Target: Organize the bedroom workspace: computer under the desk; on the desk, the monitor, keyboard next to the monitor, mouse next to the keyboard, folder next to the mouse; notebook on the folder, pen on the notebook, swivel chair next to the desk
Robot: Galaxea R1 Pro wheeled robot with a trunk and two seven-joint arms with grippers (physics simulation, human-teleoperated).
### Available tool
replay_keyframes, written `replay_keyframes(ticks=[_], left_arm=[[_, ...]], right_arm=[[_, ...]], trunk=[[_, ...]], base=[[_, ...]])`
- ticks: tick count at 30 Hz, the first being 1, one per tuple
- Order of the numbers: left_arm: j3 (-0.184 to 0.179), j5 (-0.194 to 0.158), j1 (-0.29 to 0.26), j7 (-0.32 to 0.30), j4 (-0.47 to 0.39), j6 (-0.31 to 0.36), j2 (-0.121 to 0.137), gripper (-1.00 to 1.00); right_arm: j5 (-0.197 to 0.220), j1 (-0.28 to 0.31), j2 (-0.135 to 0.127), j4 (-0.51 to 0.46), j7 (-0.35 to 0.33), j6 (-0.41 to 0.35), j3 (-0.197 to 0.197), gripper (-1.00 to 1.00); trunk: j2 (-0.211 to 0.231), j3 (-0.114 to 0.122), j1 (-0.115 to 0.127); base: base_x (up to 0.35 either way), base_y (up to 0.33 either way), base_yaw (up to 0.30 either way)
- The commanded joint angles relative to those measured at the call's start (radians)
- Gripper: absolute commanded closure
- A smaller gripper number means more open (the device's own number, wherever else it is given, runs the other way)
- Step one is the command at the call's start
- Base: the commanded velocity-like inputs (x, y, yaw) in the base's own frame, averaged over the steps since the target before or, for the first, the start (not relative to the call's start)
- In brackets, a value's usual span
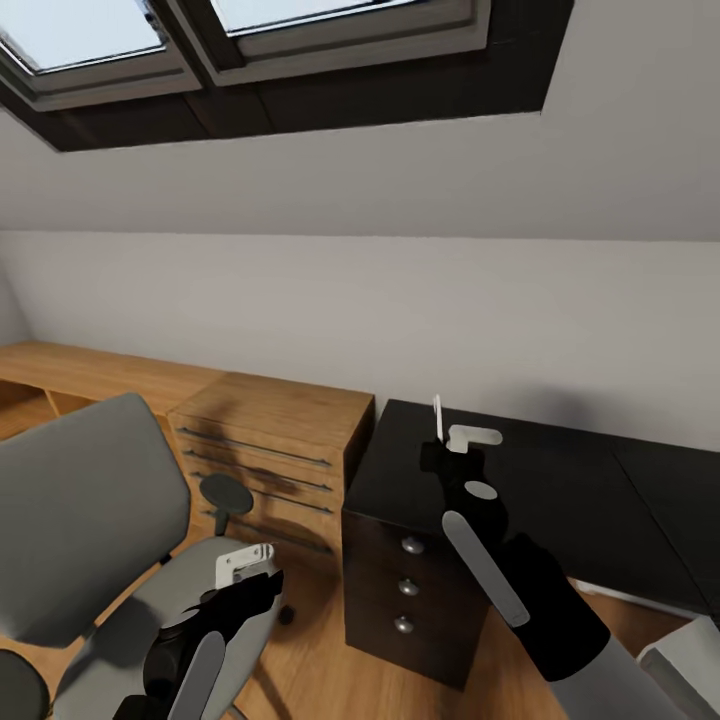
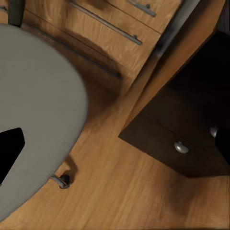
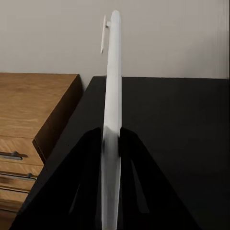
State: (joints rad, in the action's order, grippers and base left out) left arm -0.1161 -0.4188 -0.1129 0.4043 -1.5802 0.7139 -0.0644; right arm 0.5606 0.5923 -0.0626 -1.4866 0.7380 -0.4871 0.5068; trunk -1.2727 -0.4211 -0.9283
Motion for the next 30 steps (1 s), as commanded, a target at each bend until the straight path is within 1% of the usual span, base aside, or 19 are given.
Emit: replay_keyframes(ticks=[1, 3, 10, 14, 15, 19, 24, 30], left_arm=[[-0.001, -0.011, -0.001, 0.010, -0.001, 0.002, 0.000, -1.00], [-0.001, -0.011, -0.001, 0.009, -0.001, 0.002, 0.000, -1.00], [-0.001, -0.011, -0.001, 0.007, 0.001, 0.006, 0.001, -1.00], [-0.001, -0.012, -0.001, 0.005, 0.005, 0.008, 0.008, -1.00], [-0.002, -0.012, -0.001, 0.004, 0.005, 0.007, 0.013, -1.00], [-0.002, -0.012, -0.001, 0.004, 0.005, 0.006, 0.017, -1.00], [-0.002, -0.012, -0.001, 0.005, 0.005, 0.006, 0.018, -1.00], [-0.001, -0.011, -0.001, 0.006, 0.006, 0.006, 0.018, -1.00]], right_arm=[[0.007, 0.002, -0.001, -0.001, 0.009, -0.003, 0.003, 1.00], [0.008, 0.001, -0.001, 0.000, 0.009, -0.003, 0.003, 1.00], [0.009, 0.001, 0.000, 0.002, 0.008, -0.004, 0.002, 1.00], [0.010, 0.001, 0.000, 0.004, 0.008, -0.004, 0.000, 1.00], [0.010, 0.001, 0.000, 0.004, 0.008, -0.004, -0.001, 1.00], [0.010, 0.001, 0.000, 0.004, 0.008, -0.004, -0.002, 1.00], [0.010, 0.001, 0.000, 0.004, 0.009, -0.005, -0.001, 1.00], [0.009, 0.001, -0.001, 0.005, 0.010, -0.008, -0.002, 1.00]], trunk=[[0.007, 0.002, 0.004], [0.021, 0.008, 0.012], [0.021, 0.008, 0.012], [0.021, 0.008, 0.012], [0.021, 0.008, 0.012], [0.021, 0.008, 0.012], [0.021, 0.008, 0.012], [0.021, 0.008, 0.012]], base=[[0.000, 0.000, -0.240], [0.000, 0.000, -0.252], [0.000, 0.000, -0.265], [-0.004, 0.000, -0.286], [-0.149, 0.000, -0.294], [-0.239, 0.000, -0.267], [-0.280, 0.000, -0.088], [-0.093, 0.000, -0.009]])
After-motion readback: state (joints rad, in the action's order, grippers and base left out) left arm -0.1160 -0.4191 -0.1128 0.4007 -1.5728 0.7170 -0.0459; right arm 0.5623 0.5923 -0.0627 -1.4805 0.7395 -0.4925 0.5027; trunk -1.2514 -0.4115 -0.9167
